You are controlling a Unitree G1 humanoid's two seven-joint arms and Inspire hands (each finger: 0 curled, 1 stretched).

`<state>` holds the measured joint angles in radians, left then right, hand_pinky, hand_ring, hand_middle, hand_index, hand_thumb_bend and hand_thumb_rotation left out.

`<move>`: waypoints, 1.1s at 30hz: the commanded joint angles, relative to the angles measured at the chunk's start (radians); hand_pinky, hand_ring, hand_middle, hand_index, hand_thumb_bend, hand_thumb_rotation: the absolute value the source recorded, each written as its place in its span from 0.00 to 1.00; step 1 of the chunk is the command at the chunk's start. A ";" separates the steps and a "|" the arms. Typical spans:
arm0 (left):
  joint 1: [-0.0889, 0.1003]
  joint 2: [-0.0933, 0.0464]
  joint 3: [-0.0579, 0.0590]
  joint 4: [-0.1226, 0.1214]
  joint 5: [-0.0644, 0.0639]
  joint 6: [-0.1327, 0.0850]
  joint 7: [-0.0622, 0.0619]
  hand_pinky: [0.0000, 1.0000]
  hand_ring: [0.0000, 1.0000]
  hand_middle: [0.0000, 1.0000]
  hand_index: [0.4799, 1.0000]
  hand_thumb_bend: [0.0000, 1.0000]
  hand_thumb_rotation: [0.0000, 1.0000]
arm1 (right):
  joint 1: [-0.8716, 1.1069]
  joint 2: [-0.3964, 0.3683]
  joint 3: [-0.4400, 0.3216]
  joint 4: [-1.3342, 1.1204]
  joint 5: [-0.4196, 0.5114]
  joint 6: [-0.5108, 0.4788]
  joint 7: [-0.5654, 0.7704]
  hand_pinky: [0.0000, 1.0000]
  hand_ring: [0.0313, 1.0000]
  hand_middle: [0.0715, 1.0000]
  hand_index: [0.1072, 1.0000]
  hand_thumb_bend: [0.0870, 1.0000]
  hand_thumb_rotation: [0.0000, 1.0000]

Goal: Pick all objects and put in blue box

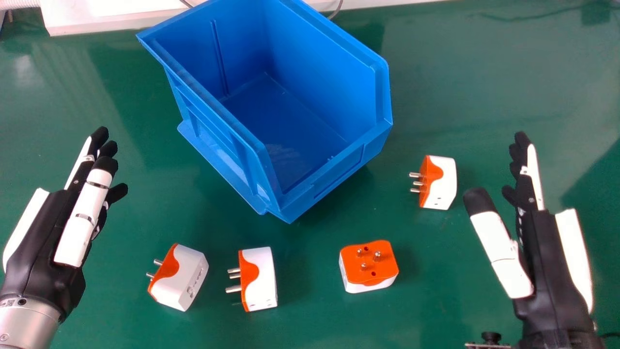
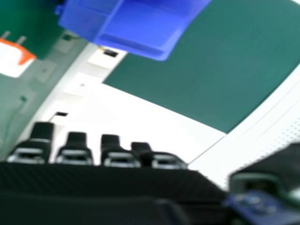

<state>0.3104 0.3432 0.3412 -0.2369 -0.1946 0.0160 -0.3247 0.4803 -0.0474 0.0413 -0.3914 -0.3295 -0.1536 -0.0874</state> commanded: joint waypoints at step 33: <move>-0.034 0.004 -0.005 -0.016 0.009 0.020 0.014 0.92 1.00 1.00 1.00 0.29 1.00 | -0.570 -0.465 0.045 0.195 -0.170 0.525 0.429 0.90 0.99 1.00 0.99 0.73 0.35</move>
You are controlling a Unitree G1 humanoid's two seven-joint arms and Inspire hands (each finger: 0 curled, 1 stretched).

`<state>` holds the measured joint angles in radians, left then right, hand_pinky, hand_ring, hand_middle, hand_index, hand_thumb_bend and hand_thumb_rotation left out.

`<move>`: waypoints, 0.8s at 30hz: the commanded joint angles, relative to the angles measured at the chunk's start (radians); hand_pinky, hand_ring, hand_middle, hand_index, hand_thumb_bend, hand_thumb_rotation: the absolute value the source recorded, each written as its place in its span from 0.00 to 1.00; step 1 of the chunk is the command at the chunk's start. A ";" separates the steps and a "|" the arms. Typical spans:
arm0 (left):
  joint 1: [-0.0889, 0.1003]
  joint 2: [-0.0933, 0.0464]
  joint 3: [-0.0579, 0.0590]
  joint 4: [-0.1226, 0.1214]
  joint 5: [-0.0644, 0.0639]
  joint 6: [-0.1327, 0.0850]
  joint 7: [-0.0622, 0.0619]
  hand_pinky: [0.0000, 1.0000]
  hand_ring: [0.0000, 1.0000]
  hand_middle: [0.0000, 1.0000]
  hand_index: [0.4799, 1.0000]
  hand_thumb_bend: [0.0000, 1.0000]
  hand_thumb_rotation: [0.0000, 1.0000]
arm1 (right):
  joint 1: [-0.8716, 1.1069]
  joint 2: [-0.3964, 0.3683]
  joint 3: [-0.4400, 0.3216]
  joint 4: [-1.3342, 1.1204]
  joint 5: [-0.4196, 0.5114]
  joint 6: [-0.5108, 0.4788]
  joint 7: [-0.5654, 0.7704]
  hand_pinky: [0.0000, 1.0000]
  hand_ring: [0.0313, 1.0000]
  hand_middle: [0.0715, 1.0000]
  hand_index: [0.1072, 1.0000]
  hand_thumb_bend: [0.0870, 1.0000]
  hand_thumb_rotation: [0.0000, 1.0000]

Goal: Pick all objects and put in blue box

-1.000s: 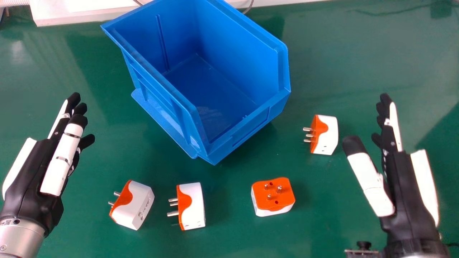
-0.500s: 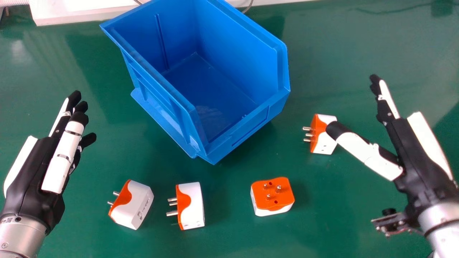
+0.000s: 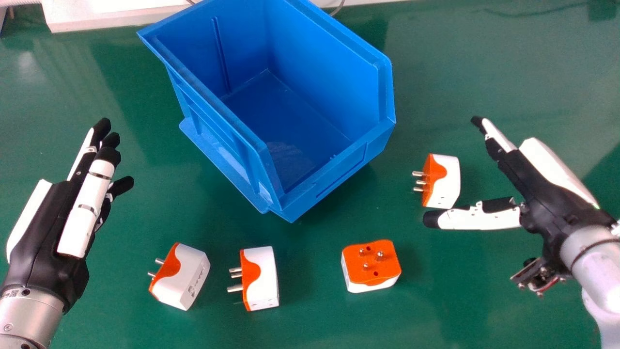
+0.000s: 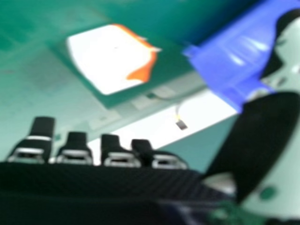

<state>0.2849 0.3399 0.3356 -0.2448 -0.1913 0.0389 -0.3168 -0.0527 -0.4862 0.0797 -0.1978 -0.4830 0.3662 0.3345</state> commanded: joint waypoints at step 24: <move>-0.009 0.011 0.001 -0.026 0.017 0.019 0.006 0.91 1.00 1.00 1.00 0.29 1.00 | -0.409 -0.094 0.237 0.428 -0.163 -0.122 0.068 0.94 0.99 0.99 0.94 0.67 0.35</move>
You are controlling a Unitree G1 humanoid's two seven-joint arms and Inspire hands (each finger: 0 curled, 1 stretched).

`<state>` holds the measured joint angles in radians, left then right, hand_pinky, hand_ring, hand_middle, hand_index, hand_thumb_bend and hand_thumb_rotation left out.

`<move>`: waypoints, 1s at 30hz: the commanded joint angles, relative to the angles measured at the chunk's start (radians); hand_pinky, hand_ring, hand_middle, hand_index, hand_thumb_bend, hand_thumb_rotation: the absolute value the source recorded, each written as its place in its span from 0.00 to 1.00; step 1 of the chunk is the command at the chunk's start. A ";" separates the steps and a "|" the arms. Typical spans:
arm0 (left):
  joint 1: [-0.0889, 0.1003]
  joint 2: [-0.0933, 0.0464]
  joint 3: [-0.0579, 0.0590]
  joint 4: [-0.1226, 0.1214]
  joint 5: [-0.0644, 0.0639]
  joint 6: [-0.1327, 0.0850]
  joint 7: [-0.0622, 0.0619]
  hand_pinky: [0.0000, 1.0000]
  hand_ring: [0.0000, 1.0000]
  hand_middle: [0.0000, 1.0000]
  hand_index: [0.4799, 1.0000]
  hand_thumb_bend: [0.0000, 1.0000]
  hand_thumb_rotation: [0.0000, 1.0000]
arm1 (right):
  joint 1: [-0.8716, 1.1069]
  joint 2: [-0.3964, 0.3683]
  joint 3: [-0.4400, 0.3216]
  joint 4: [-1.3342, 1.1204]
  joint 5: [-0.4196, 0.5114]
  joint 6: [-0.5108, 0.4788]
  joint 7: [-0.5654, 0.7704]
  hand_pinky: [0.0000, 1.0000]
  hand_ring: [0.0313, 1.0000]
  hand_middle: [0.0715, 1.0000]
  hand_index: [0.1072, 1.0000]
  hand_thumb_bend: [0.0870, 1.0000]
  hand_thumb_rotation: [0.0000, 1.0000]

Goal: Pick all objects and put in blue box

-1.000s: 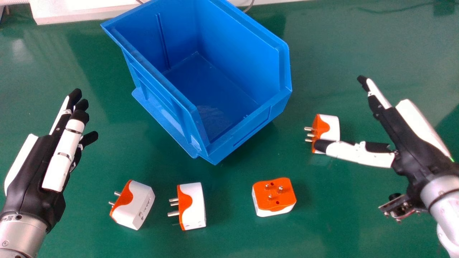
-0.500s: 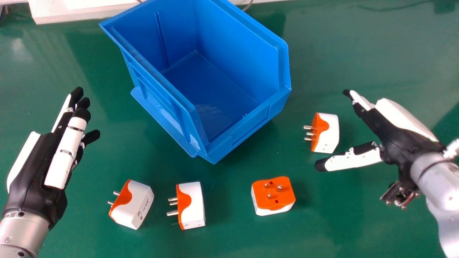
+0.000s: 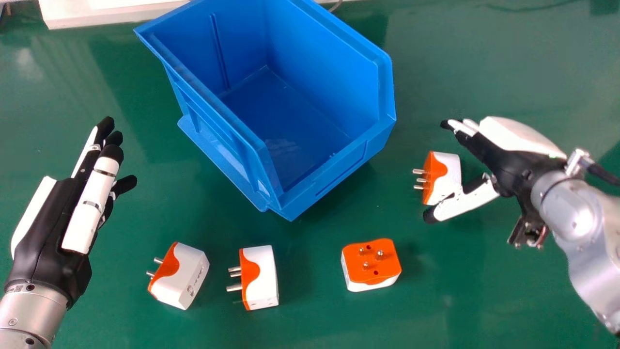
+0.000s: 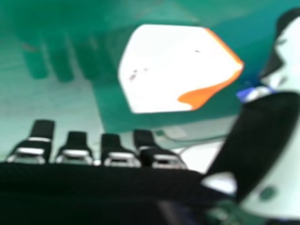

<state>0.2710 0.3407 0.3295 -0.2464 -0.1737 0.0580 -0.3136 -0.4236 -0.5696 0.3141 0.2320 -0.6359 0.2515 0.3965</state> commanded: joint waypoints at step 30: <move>0.041 0.009 0.021 -0.093 -0.010 0.047 0.007 0.92 1.00 1.00 1.00 0.29 1.00 | -0.134 -0.039 0.118 0.110 -0.124 -0.095 0.058 0.93 0.98 0.98 0.91 0.60 0.25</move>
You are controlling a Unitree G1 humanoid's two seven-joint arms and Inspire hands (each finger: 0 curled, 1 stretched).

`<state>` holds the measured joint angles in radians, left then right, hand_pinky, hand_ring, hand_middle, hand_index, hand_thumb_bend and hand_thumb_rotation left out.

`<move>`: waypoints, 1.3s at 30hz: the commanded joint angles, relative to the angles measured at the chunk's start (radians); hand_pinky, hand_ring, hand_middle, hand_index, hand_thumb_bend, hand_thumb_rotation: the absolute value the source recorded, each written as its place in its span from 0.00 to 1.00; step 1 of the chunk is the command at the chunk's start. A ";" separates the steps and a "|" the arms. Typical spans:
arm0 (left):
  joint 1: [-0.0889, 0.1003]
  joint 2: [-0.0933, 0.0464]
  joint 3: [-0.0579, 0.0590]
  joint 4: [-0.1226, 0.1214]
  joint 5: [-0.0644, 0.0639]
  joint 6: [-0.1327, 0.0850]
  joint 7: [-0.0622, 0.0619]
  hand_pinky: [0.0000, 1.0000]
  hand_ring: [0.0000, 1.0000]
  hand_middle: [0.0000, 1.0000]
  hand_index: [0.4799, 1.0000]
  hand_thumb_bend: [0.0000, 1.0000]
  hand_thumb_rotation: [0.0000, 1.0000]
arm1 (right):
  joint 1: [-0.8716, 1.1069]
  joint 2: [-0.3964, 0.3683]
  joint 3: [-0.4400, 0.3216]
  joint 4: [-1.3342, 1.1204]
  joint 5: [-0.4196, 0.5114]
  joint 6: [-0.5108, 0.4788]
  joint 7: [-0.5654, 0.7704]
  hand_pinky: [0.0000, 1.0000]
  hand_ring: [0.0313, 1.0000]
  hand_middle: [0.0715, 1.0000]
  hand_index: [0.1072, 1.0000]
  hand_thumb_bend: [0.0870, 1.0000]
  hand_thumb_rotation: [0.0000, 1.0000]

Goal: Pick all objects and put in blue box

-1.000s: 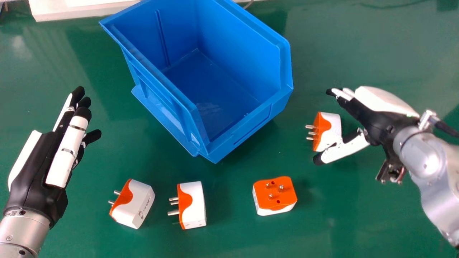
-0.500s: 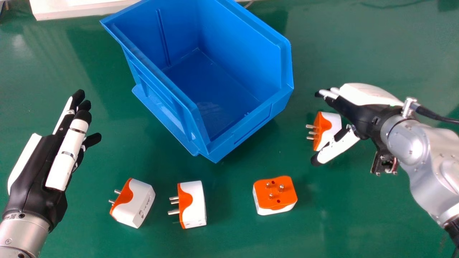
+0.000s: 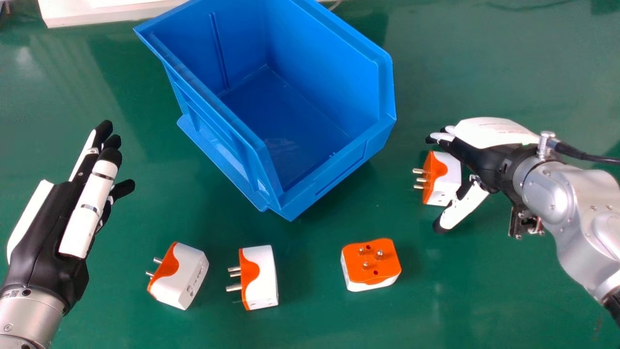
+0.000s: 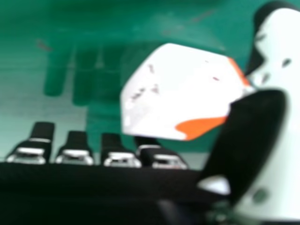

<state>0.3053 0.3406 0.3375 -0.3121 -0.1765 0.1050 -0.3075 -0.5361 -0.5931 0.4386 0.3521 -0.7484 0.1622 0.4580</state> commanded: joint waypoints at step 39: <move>0.035 0.006 0.025 -0.066 -0.021 0.012 -0.006 0.91 1.00 1.00 1.00 0.31 1.00 | -0.090 0.000 0.026 0.146 -0.046 -0.085 -0.079 0.89 0.96 0.96 0.89 0.56 0.17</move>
<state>0.3307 0.3406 0.3475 -0.3443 -0.1879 0.1354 -0.3082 -0.5961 -0.5869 0.4653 0.4949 -0.7712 0.0756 0.3944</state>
